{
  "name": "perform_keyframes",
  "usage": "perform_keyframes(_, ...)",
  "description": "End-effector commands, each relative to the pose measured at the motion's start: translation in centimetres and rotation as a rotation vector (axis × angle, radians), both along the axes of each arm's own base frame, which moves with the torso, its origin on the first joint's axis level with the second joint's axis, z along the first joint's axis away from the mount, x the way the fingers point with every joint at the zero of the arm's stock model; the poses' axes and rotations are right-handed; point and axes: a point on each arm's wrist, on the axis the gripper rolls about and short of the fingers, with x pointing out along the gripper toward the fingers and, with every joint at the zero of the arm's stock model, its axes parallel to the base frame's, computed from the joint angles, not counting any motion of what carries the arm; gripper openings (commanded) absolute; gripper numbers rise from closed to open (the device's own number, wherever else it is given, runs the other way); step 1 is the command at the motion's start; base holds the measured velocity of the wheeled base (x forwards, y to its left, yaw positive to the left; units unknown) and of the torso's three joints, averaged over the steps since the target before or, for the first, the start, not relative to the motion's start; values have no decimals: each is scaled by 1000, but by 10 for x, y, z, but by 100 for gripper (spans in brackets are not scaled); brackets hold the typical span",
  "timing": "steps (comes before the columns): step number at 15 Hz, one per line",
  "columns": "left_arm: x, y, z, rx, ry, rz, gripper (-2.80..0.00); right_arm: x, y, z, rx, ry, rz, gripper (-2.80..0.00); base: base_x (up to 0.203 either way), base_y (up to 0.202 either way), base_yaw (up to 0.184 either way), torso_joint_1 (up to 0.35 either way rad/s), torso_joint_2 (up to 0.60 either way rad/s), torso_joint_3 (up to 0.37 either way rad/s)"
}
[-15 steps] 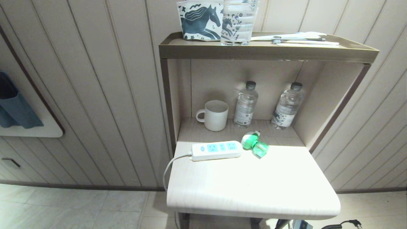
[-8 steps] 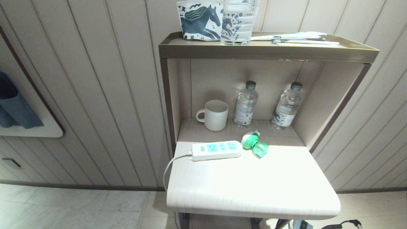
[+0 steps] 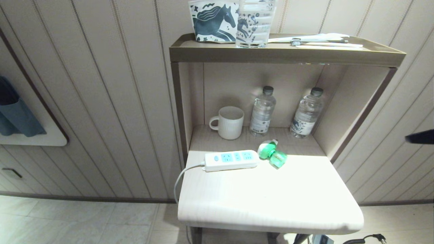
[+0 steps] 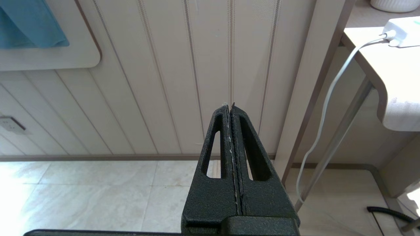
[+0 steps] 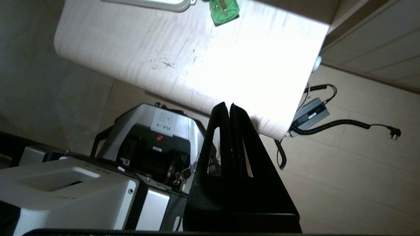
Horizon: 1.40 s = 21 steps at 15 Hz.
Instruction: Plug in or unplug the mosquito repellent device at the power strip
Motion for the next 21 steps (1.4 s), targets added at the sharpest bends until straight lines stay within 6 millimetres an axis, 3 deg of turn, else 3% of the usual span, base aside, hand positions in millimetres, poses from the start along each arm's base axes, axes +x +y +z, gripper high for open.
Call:
perform_keyframes(1, 0, 0, 0, 0, 0, 0, -280, 55, 22, -31, -54, 191, 35, -280, 0, 0, 0, 0, 0, 0)
perform_keyframes(3, 0, 0, 0, 0, 0, 0, -280, 82, 32, -49, -84, 277, 43, -280, 0, 0, 0, 0, 0, 0)
perform_keyframes(6, 0, 0, 0, 0, 0, 0, -280, 104, 47, -65, -142, 325, 80, -280, 0, 0, 0, 0, 0, 0)
perform_keyframes(10, 0, 0, 0, 0, 0, 0, -280, 92, 42, -57, -168, 291, 55, -280, 0, 0, 0, 0, 0, 0)
perform_keyframes(13, 0, 0, 0, 0, 0, 0, -280, 88, 49, -75, -228, 344, 88, -280, 0, 0, 0, 0, 0, 0)
perform_keyframes(18, 0, 0, 0, 0, 0, 0, -280, 92, 69, -90, -370, 353, 180, -280, 0, 0, 0, 0, 0, 0)
perform_keyframes(21, 0, 0, 0, 0, 0, 0, -280, 113, 86, -93, -358, 273, 196, -280, 0, 0, 0, 0, 0, 0)
